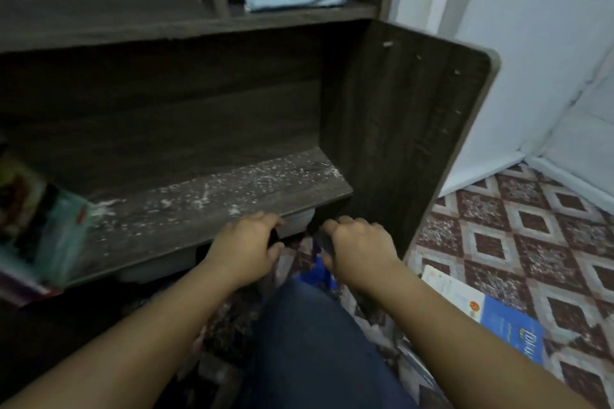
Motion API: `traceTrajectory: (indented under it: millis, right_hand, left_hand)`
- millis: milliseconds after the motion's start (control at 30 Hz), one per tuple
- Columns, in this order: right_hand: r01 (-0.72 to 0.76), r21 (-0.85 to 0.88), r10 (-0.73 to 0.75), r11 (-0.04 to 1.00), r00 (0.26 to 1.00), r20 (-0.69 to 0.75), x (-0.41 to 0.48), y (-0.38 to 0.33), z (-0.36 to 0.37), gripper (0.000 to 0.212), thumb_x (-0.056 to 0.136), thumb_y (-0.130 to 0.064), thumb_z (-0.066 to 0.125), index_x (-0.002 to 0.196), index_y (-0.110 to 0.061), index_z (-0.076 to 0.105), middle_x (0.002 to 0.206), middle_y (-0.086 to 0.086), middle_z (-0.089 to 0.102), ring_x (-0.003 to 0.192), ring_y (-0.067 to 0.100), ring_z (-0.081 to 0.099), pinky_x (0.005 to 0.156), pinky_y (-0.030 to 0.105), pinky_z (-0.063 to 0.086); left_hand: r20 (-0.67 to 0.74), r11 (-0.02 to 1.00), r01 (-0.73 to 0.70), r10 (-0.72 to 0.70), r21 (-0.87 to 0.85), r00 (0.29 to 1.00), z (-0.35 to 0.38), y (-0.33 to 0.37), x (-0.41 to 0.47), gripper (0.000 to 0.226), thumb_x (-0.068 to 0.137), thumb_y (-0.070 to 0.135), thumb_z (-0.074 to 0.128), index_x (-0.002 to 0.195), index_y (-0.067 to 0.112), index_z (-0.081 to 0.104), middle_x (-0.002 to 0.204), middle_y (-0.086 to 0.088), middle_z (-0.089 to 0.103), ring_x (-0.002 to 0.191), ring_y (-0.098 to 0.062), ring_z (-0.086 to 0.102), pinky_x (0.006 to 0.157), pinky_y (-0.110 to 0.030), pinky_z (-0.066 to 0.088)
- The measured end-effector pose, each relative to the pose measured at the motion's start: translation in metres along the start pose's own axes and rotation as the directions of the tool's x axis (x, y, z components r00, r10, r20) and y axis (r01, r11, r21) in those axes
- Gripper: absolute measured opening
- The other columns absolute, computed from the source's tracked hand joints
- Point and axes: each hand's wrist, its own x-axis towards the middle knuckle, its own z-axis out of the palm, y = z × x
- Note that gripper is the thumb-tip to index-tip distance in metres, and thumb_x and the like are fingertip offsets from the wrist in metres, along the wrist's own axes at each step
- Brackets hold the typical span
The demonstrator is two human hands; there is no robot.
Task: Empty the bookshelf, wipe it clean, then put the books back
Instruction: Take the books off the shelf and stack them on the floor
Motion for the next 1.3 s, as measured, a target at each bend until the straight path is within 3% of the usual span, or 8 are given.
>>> traceTrajectory:
  millis: [200, 367, 633, 767, 967, 1133, 1300]
  right_hand:
    - [0.195, -0.018, -0.195, 0.981, 0.977, -0.089, 0.037, -0.098, -0.049, 0.044, 0.089, -0.043, 0.057, 0.13, -0.026, 0.052, 0.126, 0.003, 0.058, 0.117, 0.027, 0.055, 0.093, 0.036, 0.041]
    - [0.331, -0.031, -0.332, 0.943, 0.935, -0.127, 0.061, -0.168, -0.079, 0.044, 0.089, -0.041, 0.058, 0.13, -0.028, 0.052, 0.128, 0.002, 0.058, 0.117, 0.026, 0.055, 0.093, 0.036, 0.041]
    - [0.542, -0.102, -0.551, 0.834, 0.81, -0.202, 0.086, -0.258, -0.106, 0.044, 0.09, -0.042, 0.057, 0.13, -0.025, 0.052, 0.123, 0.002, 0.057, 0.114, 0.026, 0.055, 0.094, 0.039, 0.041]
    - [0.644, -0.126, -0.656, 0.755, 0.736, -0.168, 0.1, -0.292, -0.107, 0.044, 0.092, -0.038, 0.056, 0.133, -0.024, 0.051, 0.124, 0.004, 0.056, 0.114, 0.027, 0.053, 0.095, 0.039, 0.041]
    - [0.752, -0.08, -0.754, 0.655, 0.641, -0.147, 0.127, -0.337, -0.094, 0.057, 0.089, -0.029, 0.061, 0.142, -0.019, 0.044, 0.139, 0.006, 0.047, 0.125, 0.028, 0.046, 0.101, 0.042, 0.04]
    - [0.778, -0.039, -0.775, 0.627, 0.618, -0.127, 0.148, -0.364, -0.084, 0.085, 0.087, -0.02, 0.066, 0.155, -0.021, 0.015, 0.16, 0.007, 0.016, 0.142, 0.029, 0.028, 0.109, 0.046, 0.034]
    - [0.801, -0.095, -0.805, 0.591, 0.577, -0.141, 0.165, -0.382, -0.077, 0.092, 0.085, -0.006, 0.062, 0.155, -0.032, 0.007, 0.163, 0.007, 0.001, 0.143, 0.029, 0.025, 0.106, 0.046, 0.035]
  left_hand:
    - [-0.2, 0.983, 0.182, -0.182, -0.019, 0.963, -0.066, -0.086, -0.055, 0.042, 0.089, 0.039, 0.059, 0.129, 0.03, 0.051, 0.127, 0.004, 0.056, 0.117, -0.021, 0.053, 0.095, -0.036, 0.046]
    - [-0.354, 0.951, 0.309, -0.298, -0.028, 0.887, -0.103, -0.134, -0.099, 0.043, 0.087, 0.039, 0.061, 0.128, 0.026, 0.054, 0.122, 0.003, 0.058, 0.116, -0.02, 0.054, 0.096, -0.036, 0.046]
    - [-0.547, 0.855, 0.518, -0.448, -0.031, 0.707, -0.15, -0.183, -0.159, 0.045, 0.082, 0.035, 0.069, 0.123, 0.019, 0.06, 0.116, -0.004, 0.057, 0.11, -0.027, 0.051, 0.092, -0.042, 0.047]
    - [-0.562, 0.78, 0.624, -0.539, -0.052, 0.627, -0.165, -0.206, -0.174, 0.053, 0.08, 0.031, 0.072, 0.127, 0.011, 0.055, 0.122, -0.011, 0.05, 0.113, -0.033, 0.045, 0.095, -0.046, 0.046]
    - [-0.529, 0.754, 0.654, -0.579, -0.057, 0.621, -0.165, -0.223, -0.179, 0.063, 0.079, 0.026, 0.072, 0.134, 0.006, 0.048, 0.118, -0.012, 0.05, 0.112, -0.032, 0.046, 0.097, -0.044, 0.043]
    - [-0.551, 0.77, 0.638, -0.543, -0.024, 0.634, -0.156, -0.231, -0.18, 0.067, 0.074, 0.022, 0.077, 0.132, 0.002, 0.051, 0.113, -0.013, 0.053, 0.108, -0.033, 0.05, 0.093, -0.048, 0.048]
    - [-0.567, 0.777, 0.629, -0.52, -0.005, 0.638, -0.153, -0.235, -0.18, 0.067, 0.071, 0.02, 0.08, 0.129, 0.001, 0.054, 0.112, -0.013, 0.055, 0.108, -0.033, 0.051, 0.091, -0.047, 0.05]
